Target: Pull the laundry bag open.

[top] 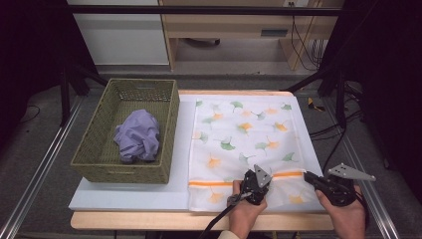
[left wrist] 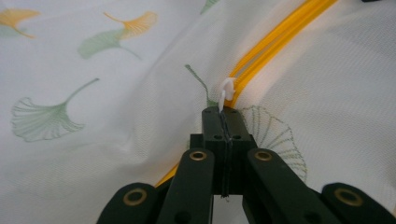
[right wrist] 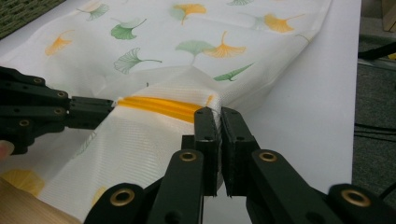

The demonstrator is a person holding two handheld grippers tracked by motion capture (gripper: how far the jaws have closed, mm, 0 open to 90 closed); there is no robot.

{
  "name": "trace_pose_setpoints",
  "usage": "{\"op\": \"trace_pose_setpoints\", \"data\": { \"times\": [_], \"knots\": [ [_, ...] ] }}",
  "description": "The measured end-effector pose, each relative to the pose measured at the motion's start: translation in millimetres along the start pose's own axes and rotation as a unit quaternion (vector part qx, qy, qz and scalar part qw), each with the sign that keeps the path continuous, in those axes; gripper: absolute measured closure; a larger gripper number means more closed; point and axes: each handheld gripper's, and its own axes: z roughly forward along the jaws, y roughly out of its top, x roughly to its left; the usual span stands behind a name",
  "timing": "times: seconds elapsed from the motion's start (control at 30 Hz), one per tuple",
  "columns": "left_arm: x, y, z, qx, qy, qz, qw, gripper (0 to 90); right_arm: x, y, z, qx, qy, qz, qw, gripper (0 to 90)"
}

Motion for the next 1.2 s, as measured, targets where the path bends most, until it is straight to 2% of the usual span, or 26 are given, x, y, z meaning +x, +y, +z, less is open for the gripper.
{"op": "trace_pose_setpoints", "data": {
  "times": [0.17,0.33,0.6,0.97,1.1,1.2],
  "knots": [
    [4.4,-1.0,-0.4,-0.001,0.001,-0.008,1.0000,90.0,0.0,-0.8,0.5,0.002,-0.001,0.004,1.0000,86.1],
    [6.6,0.5,0.2,0.004,0.004,0.001,1.0000,90.0,-0.3,-0.9,1.4,0.004,-0.001,0.003,1.0000,86.1],
    [12.3,-1.5,-3.4,0.004,0.008,-0.005,0.9999,90.0,-1.3,-1.8,2.9,0.006,-0.001,0.005,1.0000,86.1],
    [12.5,-0.7,-8.3,0.012,0.009,0.004,0.9999,90.0,-1.9,-2.2,3.8,0.007,0.001,0.005,1.0000,86.2],
    [15.0,-2.4,-10.9,0.012,0.008,-0.010,0.9998,90.0,-1.4,-2.4,3.7,0.008,0.000,0.006,0.9999,86.2],
    [14.4,-1.6,-12.6,0.012,0.009,-0.010,0.9998,90.0,-1.4,-2.0,3.5,0.007,0.001,0.006,1.0000,86.2]
  ]
}}
